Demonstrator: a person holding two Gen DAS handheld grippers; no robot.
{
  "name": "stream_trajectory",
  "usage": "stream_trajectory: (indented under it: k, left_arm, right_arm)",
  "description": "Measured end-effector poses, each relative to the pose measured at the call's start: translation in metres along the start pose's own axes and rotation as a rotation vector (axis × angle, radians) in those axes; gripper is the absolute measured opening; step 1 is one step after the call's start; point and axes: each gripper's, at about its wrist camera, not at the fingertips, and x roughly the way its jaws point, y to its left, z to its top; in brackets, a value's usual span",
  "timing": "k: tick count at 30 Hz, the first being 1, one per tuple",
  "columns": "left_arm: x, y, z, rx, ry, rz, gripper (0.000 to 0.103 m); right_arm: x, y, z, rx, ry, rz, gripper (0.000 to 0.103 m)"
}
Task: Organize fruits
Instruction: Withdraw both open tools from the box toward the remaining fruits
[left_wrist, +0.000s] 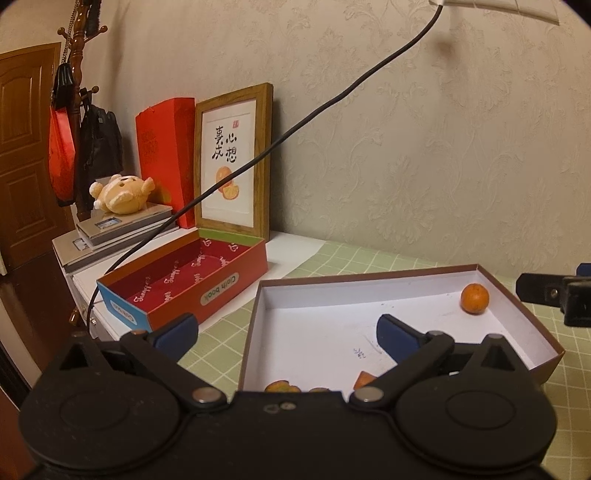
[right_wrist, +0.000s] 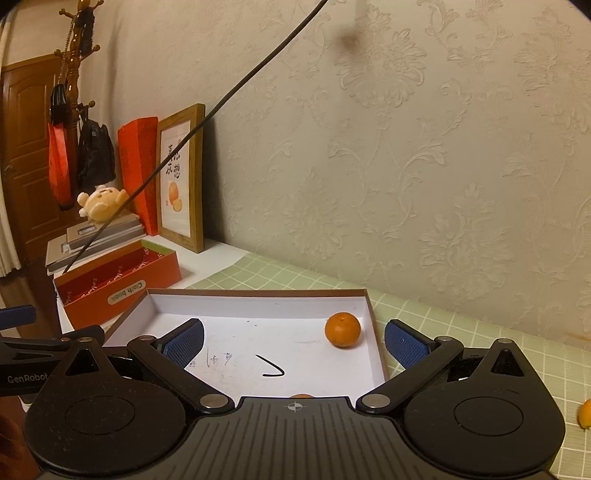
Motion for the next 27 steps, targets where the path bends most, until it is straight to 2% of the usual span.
stream_trajectory:
  k: [5,11,16,20,27]
  left_arm:
    - [-0.002,-0.007,0.002,-0.012,0.003,-0.022,0.097]
    - [-0.004,-0.028,0.004,0.008,0.024,-0.083,0.097]
    - [-0.009,-0.045,0.007,-0.032,0.010,-0.154,0.097]
    - [-0.012,-0.067,0.006,-0.001,0.001,-0.198,0.097]
    - [-0.016,-0.106,0.003,0.055,-0.024,-0.206,0.097]
  right_arm:
    - [-0.008,-0.010,0.001,0.006,-0.009,-0.013,0.103]
    - [-0.023,-0.029,-0.001,0.019,-0.015,-0.039,0.103]
    - [-0.037,-0.048,-0.002,0.021,-0.024,-0.069,0.103]
    - [-0.048,-0.066,-0.005,0.030,-0.025,-0.100,0.103]
    - [-0.072,-0.100,-0.010,0.050,-0.037,-0.166,0.103]
